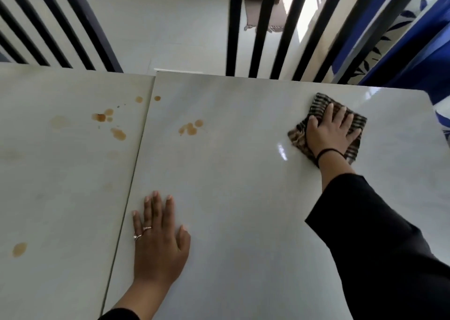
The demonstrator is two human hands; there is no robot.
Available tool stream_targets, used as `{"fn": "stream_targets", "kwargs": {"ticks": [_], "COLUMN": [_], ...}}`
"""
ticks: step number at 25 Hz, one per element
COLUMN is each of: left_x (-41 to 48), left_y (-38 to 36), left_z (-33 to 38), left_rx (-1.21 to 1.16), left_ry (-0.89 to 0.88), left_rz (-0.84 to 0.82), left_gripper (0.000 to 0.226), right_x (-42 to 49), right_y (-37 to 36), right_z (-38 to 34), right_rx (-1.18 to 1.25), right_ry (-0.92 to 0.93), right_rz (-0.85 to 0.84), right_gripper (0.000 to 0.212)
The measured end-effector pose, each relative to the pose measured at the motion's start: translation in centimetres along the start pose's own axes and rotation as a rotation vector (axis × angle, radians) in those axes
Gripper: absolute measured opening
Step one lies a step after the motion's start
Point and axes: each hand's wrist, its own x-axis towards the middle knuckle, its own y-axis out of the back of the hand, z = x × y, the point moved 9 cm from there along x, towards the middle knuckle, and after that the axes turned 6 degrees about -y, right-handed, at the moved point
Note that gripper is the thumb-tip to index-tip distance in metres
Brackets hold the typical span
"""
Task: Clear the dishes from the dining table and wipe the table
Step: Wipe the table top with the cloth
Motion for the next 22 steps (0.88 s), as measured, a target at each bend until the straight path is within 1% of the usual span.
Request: {"fn": "stream_targets", "kwargs": {"ticks": [2,5,8,11,13,16,19,21,22], "left_x": [0.0,0.1,-0.1,-0.1,-0.2,-0.3,-0.3,-0.4,-0.4], "left_y": [0.1,0.1,0.0,0.0,0.0,0.6,1.0,0.9,0.8], "left_z": [0.2,0.1,0.1,0.0,-0.2,-0.3,-0.7,-1.1,-1.3], "left_rx": [-0.008,-0.01,-0.025,-0.045,-0.058,-0.098,-0.178,-0.156,-0.113], "left_ry": [-0.006,-0.017,-0.028,-0.035,-0.029,-0.008,0.021,0.004,-0.032], "left_rz": [-0.002,-0.001,0.001,0.001,-0.011,0.002,0.016,-0.016,-0.036], "left_gripper": [0.066,0.065,0.065,0.068,0.071,0.072,0.069,0.066,0.065], "right_x": [0.3,-2.2,-7.6,-13.9,-18.3,-24.2,-28.2,-29.8,-29.8], "right_y": [-0.8,-2.7,-4.7,-6.9,-8.0,-8.5,-7.8,-7.3,-6.9], "right_z": [-5.5,-14.9,-23.7,-28.6,-29.0,-26.5,-21.1,-16.0,-13.1], "right_rx": [-0.012,-0.055,-0.078,-0.149,-0.186,-0.202,-0.187,-0.169,-0.165], "right_ry": [0.082,0.293,0.559,0.79,0.939,1.106,1.167,1.166,1.149], "right_rz": [-0.004,-0.029,-0.063,-0.117,-0.129,-0.16,-0.173,-0.171,-0.166], "right_gripper": [0.069,0.068,0.065,0.063,0.062,0.062,0.062,0.065,0.067]}}
